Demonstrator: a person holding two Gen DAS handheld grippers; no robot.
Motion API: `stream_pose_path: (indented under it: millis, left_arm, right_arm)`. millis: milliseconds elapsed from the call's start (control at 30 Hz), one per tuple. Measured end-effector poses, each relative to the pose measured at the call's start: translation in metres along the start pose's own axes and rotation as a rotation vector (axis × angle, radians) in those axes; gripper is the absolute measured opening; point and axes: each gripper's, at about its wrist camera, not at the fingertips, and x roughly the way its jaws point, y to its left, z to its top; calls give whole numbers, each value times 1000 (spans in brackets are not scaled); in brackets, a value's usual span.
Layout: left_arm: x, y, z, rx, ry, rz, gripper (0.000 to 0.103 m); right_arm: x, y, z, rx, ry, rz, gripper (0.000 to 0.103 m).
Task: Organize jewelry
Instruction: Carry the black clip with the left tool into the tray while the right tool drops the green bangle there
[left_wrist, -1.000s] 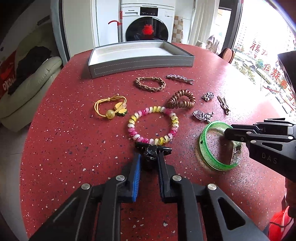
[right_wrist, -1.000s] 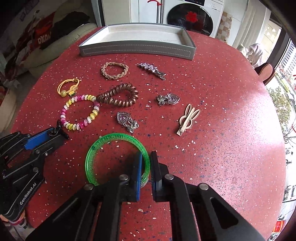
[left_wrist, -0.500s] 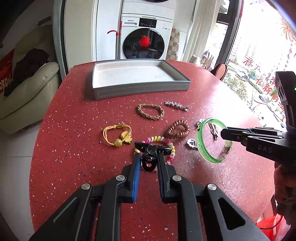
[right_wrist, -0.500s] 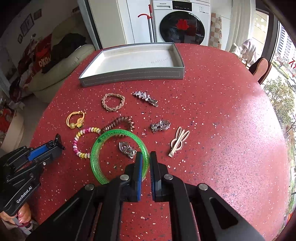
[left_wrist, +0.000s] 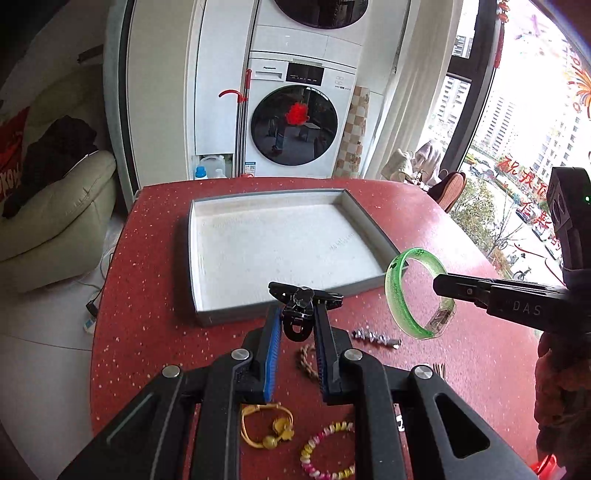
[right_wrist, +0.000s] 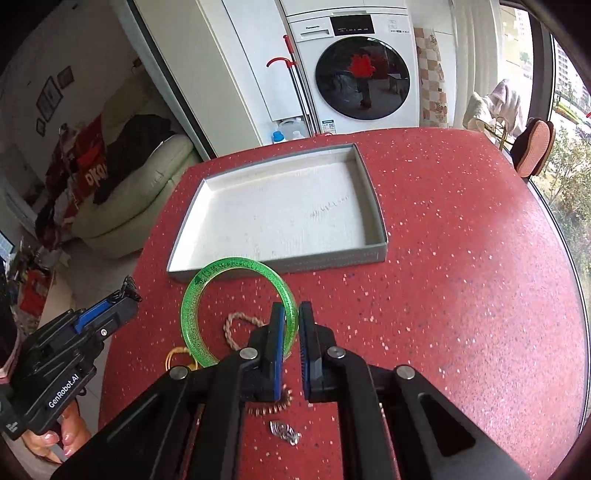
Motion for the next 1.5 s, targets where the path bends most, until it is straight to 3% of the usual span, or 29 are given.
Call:
stream_pose_path:
  millis: [100, 233, 467, 733, 1067, 1167, 1200, 1233, 1300, 1333, 1367, 1400, 1433, 1467, 1500]
  left_arm:
    - [28, 8, 26, 7, -7, 27, 35]
    - [77, 23, 51, -29, 42, 53, 35]
    - [149, 40, 71, -61, 108, 99, 35]
    - [198, 42, 62, -33, 182, 157, 35]
    - [208, 26, 54, 70, 181, 236, 36]
    - [204, 26, 52, 61, 181, 228, 36]
    - [202, 26, 52, 57, 176, 226, 36]
    - [200, 27, 51, 55, 172, 226, 36]
    - [196, 27, 51, 49, 168, 228, 36]
    - [195, 28, 51, 45, 167, 228, 36]
    - [194, 29, 52, 38, 165, 225, 38]
    - [193, 29, 53, 31, 165, 223, 46]
    - [192, 29, 53, 22, 165, 224, 82]
    - [189, 29, 54, 14, 154, 234, 103]
    - [184, 28, 55, 10, 124, 248, 103]
  right_arm:
    - [19, -1, 32, 16, 8, -6, 8]
    - [53, -7, 66, 50, 37, -9, 8]
    - [116, -22, 100, 81, 74, -76, 8]
    - [161, -42, 101, 124, 124, -139, 8]
    - [167, -43, 93, 120, 127, -163, 9]
    - [162, -44, 92, 141, 123, -131, 15]
    - [158, -44, 92, 146, 114, -118, 23]
    - [154, -44, 92, 147, 103, -109, 39]
    - [143, -44, 92, 150, 71, -99, 54]
    - [137, -43, 91, 153, 53, -90, 54]
    - [131, -43, 91, 157, 39, -73, 54]
    - [125, -42, 90, 162, 24, -54, 54]
    - [117, -41, 88, 168, 5, -40, 55]
    - [110, -41, 86, 176, -11, -28, 56]
    - [103, -40, 82, 185, -25, -15, 57]
